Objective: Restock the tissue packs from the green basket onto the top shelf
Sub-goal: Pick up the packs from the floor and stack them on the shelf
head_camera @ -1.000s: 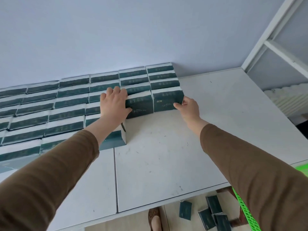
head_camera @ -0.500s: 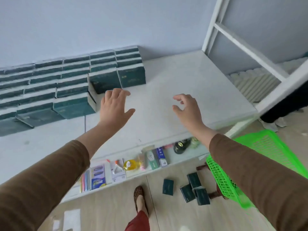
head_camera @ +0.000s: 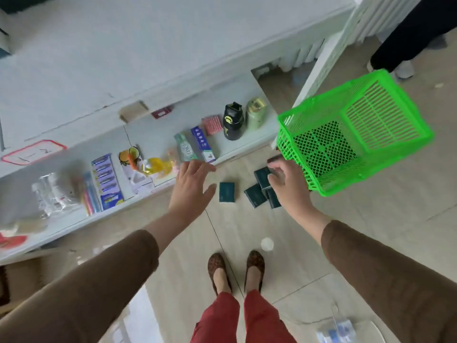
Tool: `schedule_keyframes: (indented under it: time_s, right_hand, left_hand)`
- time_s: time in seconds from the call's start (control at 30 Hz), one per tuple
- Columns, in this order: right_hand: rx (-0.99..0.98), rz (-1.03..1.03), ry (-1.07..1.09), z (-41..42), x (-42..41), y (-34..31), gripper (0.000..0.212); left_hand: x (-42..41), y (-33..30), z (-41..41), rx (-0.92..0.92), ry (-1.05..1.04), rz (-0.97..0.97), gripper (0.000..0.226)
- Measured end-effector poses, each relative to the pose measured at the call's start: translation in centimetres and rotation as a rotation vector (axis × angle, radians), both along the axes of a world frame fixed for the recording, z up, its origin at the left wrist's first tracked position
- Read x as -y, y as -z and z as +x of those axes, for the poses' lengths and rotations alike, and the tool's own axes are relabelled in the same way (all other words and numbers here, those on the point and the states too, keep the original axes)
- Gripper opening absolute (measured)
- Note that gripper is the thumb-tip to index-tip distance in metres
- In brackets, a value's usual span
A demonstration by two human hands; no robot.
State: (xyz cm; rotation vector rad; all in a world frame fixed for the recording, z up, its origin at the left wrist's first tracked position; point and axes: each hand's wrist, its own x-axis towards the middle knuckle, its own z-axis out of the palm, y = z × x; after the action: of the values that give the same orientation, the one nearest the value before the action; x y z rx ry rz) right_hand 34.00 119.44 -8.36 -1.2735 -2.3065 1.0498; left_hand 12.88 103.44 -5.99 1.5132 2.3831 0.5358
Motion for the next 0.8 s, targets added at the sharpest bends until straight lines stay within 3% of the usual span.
schedule_keyframes:
  time_s: [0.23, 0.37, 0.47, 0.53, 0.6, 0.7, 0.8]
  right_hand:
    - [0.205, -0.48, 0.276, 4.1, 4.4, 19.9, 0.033]
    - [0.282, -0.783, 0.478, 4.3, 5.3, 31.2, 0.053]
    - [0.272, -0.866, 0.578, 3.6, 5.0, 38.5, 0.064]
    - [0.296, -0.788, 0.577, 2.8, 4.4, 42.7, 0.06]
    - [0.361, -0.584, 0.488, 2.1, 3.5, 46.6, 0.052]
    - [0.431, -0.224, 0.282, 1.1, 1.7, 50.9, 0.044]
    - [0.437, 0.095, -0.025, -0.2, -1.0, 53.7, 0.049]
  left_hand:
    - [3.8, 20.8, 3.4, 0.255, -0.147, -0.358, 0.04]
    - [3.8, 32.0, 4.2, 0.382, -0.322, -0.449, 0.044]
    - [2.6, 39.6, 4.1, 0.463, -0.461, -0.476, 0.05]
    - [1.6, 44.1, 3.9, 0.5, -0.537, -0.483, 0.055]
    - [0.5, 48.3, 3.4, 0.52, -0.587, -0.486, 0.058]
    - [-1.5, 53.1, 2.4, 0.514, -0.628, -0.472, 0.06]
    - [-3.5, 56.7, 1.2, 0.472, -0.643, -0.429, 0.066]
